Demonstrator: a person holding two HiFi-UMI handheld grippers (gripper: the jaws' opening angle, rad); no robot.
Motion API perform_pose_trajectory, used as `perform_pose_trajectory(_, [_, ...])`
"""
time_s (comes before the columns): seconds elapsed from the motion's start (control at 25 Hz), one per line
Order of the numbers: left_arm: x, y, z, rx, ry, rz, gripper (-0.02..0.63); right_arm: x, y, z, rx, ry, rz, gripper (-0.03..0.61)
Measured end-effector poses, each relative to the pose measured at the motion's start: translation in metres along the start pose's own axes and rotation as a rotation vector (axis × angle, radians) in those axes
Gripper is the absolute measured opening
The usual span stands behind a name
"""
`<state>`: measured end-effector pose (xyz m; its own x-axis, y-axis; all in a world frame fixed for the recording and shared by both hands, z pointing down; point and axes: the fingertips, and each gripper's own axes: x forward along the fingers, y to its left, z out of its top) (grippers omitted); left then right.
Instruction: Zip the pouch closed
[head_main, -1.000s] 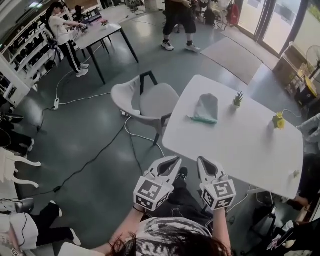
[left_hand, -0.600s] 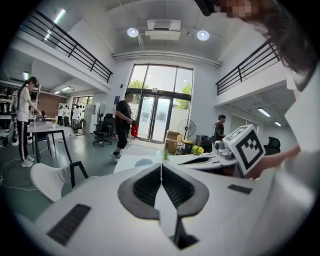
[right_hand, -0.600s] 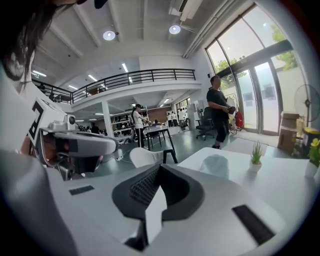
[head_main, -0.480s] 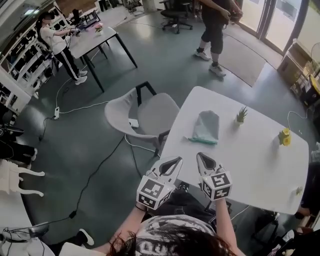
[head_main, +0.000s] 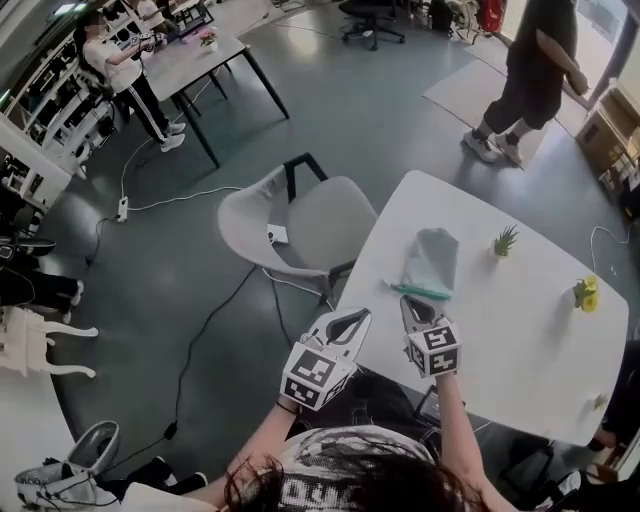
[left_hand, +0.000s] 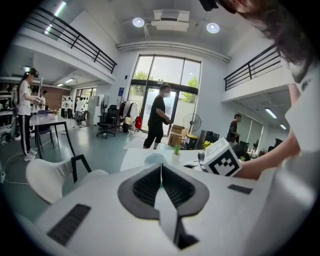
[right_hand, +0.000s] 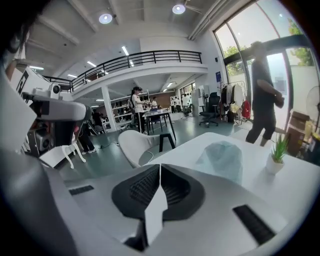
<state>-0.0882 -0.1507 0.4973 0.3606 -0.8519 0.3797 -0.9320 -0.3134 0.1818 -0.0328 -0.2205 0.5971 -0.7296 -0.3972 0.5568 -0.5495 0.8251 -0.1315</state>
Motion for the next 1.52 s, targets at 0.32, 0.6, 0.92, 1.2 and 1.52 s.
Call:
perform_pose_trajectory(0.32, [0.022,0.029,-0.012,0.051,0.074,-0.142,0.015,0.027,-0.008,-0.011,0.028,0.081,-0.065,0.02])
perform_pose_trajectory(0.6, [0.069,0.051,-0.039,0.114,0.153,-0.314,0.015,0.042,-0.01,-0.023,0.108,0.099,-0.123,0.02])
perform_pose_trajectory(0.92, [0.118,0.059,-0.07,0.276,0.278,-0.428,0.017,0.042,-0.017,-0.026,0.218,0.092,-0.169,0.02])
perform_pose_trajectory(1.2, [0.145,0.061,-0.109,0.507,0.41,-0.576,0.139,0.041,-0.018,-0.032,0.241,0.112,-0.176,0.02])
perform_pose_trajectory(1.52, [0.163,0.06,-0.133,0.725,0.494,-0.666,0.122,0.036,-0.015,-0.042,0.279,0.129,-0.178,0.02])
